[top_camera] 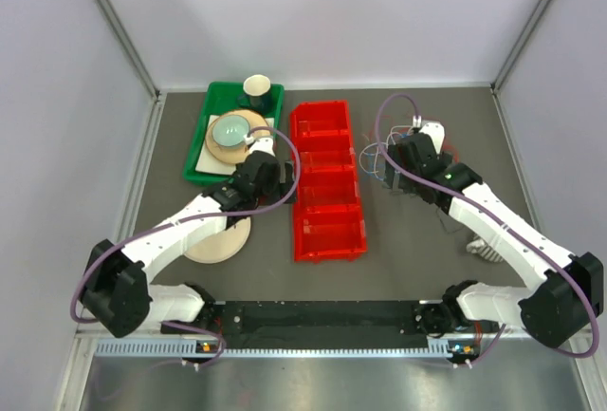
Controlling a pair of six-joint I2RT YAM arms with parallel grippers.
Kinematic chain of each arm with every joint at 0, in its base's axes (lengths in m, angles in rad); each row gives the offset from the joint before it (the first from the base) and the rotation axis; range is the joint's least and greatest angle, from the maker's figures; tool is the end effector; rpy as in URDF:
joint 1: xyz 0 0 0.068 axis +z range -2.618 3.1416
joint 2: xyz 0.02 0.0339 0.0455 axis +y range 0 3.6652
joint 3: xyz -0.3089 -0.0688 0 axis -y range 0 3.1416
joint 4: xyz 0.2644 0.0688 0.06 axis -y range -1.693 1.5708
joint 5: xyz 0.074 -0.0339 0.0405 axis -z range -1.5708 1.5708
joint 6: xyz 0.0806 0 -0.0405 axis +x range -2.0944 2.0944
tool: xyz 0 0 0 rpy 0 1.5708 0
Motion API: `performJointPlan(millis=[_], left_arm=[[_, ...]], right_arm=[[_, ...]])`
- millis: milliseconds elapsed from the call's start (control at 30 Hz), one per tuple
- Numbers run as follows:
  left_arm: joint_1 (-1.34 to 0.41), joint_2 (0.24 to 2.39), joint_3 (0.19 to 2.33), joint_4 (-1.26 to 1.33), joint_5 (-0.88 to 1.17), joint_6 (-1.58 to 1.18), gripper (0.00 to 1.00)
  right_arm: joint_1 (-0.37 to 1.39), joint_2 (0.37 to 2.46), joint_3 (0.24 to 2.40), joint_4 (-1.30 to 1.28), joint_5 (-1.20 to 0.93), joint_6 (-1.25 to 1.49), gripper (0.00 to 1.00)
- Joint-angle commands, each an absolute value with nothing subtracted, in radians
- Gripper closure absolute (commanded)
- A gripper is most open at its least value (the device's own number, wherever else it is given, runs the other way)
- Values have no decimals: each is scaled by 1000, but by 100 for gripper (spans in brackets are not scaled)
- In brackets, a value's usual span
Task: Untangle the cables
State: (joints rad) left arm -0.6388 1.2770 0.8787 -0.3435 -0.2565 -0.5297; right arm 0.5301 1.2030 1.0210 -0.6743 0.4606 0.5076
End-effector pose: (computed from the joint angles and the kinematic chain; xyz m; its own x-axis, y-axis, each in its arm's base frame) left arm 0.2607 -0.1682 0.2593 -0.6836 -0.1011 -0.7228 0.0941 0.9699 -0.2246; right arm 0.2559 0.1085 0.3025 -0.6676 0.1134 -0.7358 0.1406 0.9898 0.0251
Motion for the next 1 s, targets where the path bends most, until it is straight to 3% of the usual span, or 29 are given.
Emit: performJointPlan(millis=[0,433,633,967], left_arm=[[-641,1281,925,-331,-284,-545,1],[-643,1304,950,-383,-298,-526,1],[-643,1293,934,-371,-288,-520,1],[-643,1312,933,-376,-244,-523,1]], right_arm=[[538,1180,1020,-640,477,519,1],[526,1124,942,-549,385,500,1],[303,1138,953,-444,158,511,3],[203,1389,1084,-314,130,575,29]])
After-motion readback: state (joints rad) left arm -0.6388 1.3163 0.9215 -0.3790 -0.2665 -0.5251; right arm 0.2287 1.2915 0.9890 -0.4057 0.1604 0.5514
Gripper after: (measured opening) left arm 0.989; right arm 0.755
